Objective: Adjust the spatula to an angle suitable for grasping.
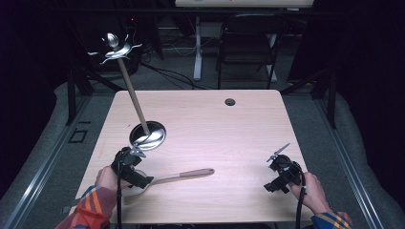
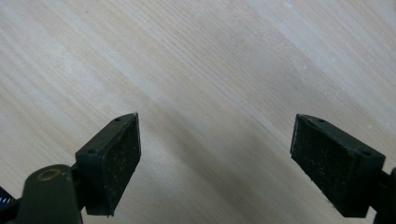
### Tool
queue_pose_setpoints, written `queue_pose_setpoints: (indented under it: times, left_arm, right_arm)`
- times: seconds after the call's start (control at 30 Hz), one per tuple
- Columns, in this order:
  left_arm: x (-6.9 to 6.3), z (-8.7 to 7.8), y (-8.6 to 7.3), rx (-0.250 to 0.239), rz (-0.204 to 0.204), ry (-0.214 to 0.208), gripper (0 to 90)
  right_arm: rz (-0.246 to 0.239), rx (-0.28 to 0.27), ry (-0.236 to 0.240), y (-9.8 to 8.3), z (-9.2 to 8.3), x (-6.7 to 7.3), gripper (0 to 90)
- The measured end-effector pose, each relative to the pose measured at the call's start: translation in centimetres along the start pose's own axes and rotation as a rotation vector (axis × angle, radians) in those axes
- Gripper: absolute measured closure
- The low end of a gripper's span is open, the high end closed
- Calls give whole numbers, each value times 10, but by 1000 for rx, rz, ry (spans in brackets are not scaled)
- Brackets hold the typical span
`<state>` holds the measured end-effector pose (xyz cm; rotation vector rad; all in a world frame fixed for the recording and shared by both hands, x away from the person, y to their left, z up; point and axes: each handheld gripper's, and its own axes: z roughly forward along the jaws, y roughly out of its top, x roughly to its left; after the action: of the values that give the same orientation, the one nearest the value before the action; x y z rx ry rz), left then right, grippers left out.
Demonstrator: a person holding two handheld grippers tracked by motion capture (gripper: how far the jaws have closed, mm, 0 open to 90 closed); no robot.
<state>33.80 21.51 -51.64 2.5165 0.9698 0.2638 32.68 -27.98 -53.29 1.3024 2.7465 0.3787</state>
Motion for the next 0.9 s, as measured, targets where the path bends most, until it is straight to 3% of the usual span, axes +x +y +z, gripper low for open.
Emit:
queue_pose_setpoints:
  times: [0.17,0.2,0.23,0.27,0.33,0.4,0.6,0.7,0.73,0.77,0.9]
  left_arm:
    - [-2,1,2,-5,4,-22,3]
    - [-2,1,2,-7,8,-28,2]
    - [-2,1,2,-7,8,-28,2]
    - [-1,1,2,-10,4,-31,2]
    - [-1,2,2,-5,7,-30,2]
    - [-2,3,4,8,20,-17,2]
    - [-2,3,10,-3,44,-24,37]
    - [3,5,11,2,50,-51,47]
    - [7,6,11,11,51,-70,41]
    - [7,6,11,11,51,-70,31]
    - [6,6,11,-8,40,-72,1]
  right_arm:
    - [-21,2,-4,1,0,1,158]
    - [31,-56,11,0,5,5,158]
    - [31,-56,11,0,5,5,158]
    - [-18,1,4,2,2,3,158]
    - [-23,-8,20,1,4,4,158]
    - [-54,21,5,3,2,5,158]
    - [-72,43,-7,5,3,6,158]
    - [-69,38,-16,5,4,6,158]
    - [-46,12,-3,5,6,9,158]
    - [-76,44,-17,7,4,8,158]
    - [-77,52,-16,7,5,10,160]
